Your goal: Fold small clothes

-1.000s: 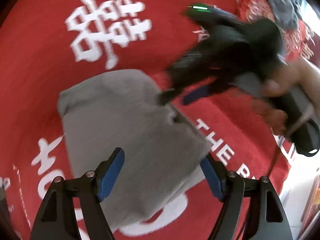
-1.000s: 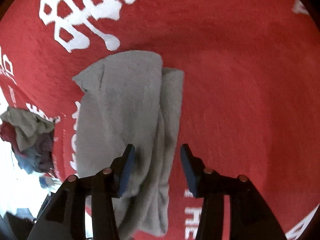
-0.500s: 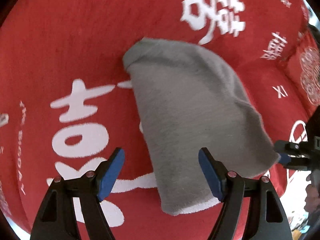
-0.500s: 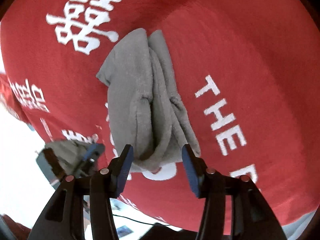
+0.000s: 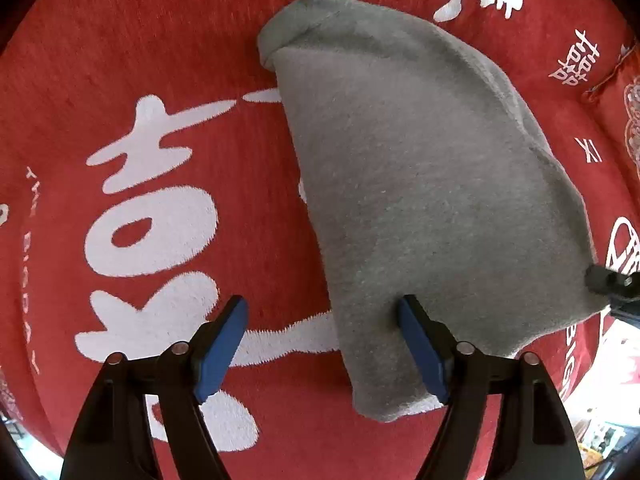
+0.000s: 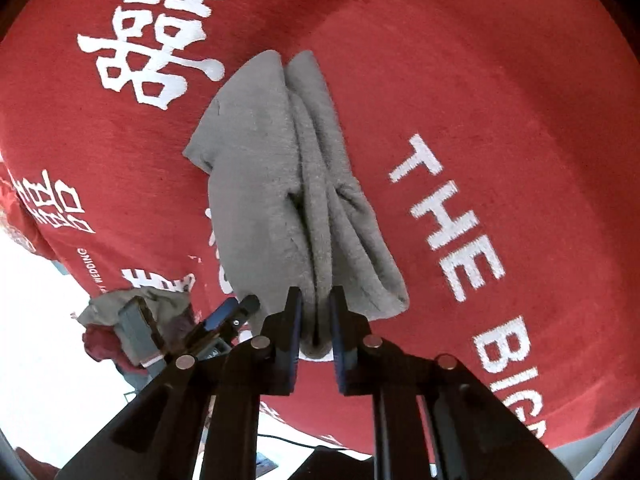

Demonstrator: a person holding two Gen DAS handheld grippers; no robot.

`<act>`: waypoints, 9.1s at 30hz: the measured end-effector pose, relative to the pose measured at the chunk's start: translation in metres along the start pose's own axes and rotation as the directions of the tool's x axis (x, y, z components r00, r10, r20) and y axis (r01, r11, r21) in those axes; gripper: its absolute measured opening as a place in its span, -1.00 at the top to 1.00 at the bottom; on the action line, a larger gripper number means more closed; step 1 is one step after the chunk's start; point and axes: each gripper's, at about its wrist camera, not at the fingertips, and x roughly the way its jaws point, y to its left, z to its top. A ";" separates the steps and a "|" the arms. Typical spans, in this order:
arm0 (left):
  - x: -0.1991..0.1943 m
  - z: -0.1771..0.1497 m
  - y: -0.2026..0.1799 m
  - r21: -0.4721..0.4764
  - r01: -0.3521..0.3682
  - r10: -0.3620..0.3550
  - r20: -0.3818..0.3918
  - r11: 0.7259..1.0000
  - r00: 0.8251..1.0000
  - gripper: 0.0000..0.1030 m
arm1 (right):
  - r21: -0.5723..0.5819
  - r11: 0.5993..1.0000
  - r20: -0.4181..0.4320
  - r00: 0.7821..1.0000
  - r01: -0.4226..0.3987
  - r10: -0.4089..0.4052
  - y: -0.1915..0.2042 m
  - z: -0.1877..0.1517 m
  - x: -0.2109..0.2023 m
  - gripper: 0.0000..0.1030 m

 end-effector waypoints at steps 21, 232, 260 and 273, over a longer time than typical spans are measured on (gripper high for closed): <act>-0.019 -0.034 0.022 -0.007 -0.020 0.020 -0.036 1.000 0.999 -1.00 | -0.149 0.932 0.029 0.943 0.331 -0.330 0.011 -0.031 -0.001 0.07; -0.062 -0.099 0.156 -0.187 0.212 -0.208 0.039 0.959 0.977 0.11 | -0.101 0.973 -0.301 0.939 -0.207 0.169 0.115 -0.015 0.138 0.23; -0.089 -0.100 0.158 -0.237 0.010 0.003 0.058 0.971 0.998 -1.00 | -0.469 0.865 -0.181 0.940 0.176 -0.290 0.134 -0.100 0.106 0.54; -0.069 -0.115 0.157 -0.236 -0.068 0.056 -0.058 0.969 0.997 -1.00 | -0.456 0.831 -0.101 0.909 0.319 -0.404 0.092 -0.110 0.100 0.85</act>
